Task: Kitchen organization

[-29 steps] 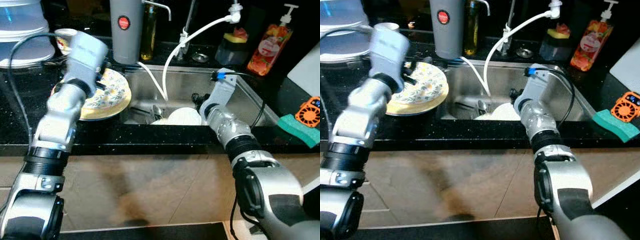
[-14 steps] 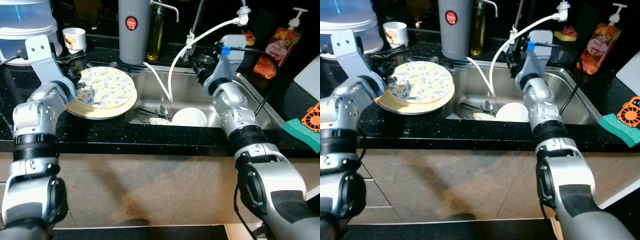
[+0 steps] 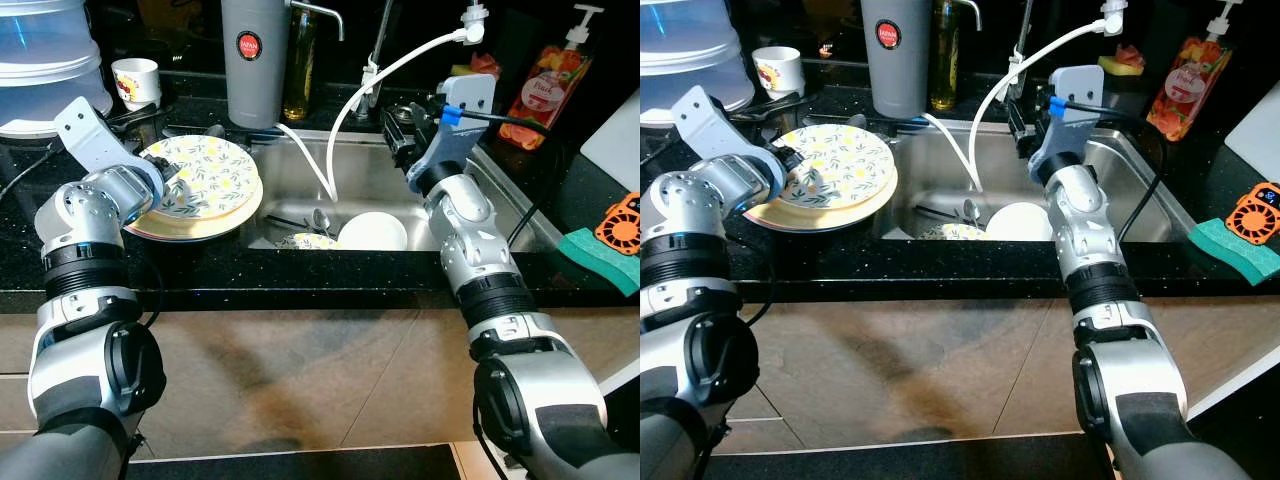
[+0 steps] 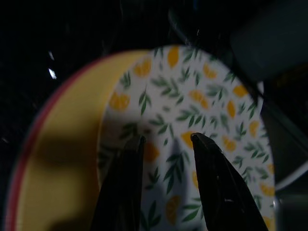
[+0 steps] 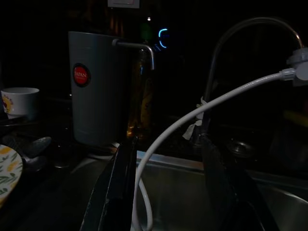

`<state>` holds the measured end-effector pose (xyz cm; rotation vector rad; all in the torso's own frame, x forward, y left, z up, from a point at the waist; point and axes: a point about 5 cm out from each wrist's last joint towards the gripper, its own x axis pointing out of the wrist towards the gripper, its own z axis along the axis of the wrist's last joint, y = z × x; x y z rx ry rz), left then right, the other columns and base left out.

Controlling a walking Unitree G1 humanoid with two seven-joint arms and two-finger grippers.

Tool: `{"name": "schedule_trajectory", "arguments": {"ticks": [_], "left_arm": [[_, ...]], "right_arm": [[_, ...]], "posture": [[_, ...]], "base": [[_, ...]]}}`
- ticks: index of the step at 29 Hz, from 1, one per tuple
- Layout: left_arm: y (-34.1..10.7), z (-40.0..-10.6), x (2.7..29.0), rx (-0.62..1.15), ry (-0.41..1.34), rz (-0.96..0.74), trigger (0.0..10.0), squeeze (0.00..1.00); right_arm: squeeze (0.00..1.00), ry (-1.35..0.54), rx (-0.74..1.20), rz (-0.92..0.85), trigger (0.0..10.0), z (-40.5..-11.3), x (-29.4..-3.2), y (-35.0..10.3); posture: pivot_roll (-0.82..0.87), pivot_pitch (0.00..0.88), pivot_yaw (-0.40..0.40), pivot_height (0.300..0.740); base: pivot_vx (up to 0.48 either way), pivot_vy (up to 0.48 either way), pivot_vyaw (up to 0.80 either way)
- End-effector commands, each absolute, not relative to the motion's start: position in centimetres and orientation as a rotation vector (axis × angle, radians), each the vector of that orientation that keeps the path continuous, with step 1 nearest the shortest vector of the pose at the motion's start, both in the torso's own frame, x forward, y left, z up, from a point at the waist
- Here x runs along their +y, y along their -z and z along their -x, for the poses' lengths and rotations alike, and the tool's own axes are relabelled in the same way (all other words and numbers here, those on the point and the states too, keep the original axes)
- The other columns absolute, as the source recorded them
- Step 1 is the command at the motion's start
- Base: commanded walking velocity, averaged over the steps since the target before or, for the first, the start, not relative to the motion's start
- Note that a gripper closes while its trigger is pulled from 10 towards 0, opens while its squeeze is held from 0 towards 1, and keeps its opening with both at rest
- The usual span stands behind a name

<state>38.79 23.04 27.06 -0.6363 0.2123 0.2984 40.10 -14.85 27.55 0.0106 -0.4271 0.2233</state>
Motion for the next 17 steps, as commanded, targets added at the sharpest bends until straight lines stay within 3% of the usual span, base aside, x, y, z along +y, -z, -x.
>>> {"name": "schedule_trajectory", "arguments": {"ticks": [1,17], "left_arm": [[-27.7,-38.5,23.1,0.193,-0.322,0.604,10.0,0.0],[-25.7,-37.8,24.8,0.296,-0.41,0.787,10.0,0.0]], "right_arm": [[0.0,-0.212,-0.414,-0.006,10.0,-40.1,-15.3,-26.9],[0.0,-0.23,-0.398,-0.001,10.0,-39.9,-15.0,-26.5]], "posture": [[0.16,0.0,-0.04,0.74],[0.16,0.0,-0.054,0.74]], "base": [[0.0,0.0,0.0],[0.0,0.0,0.0]]}}
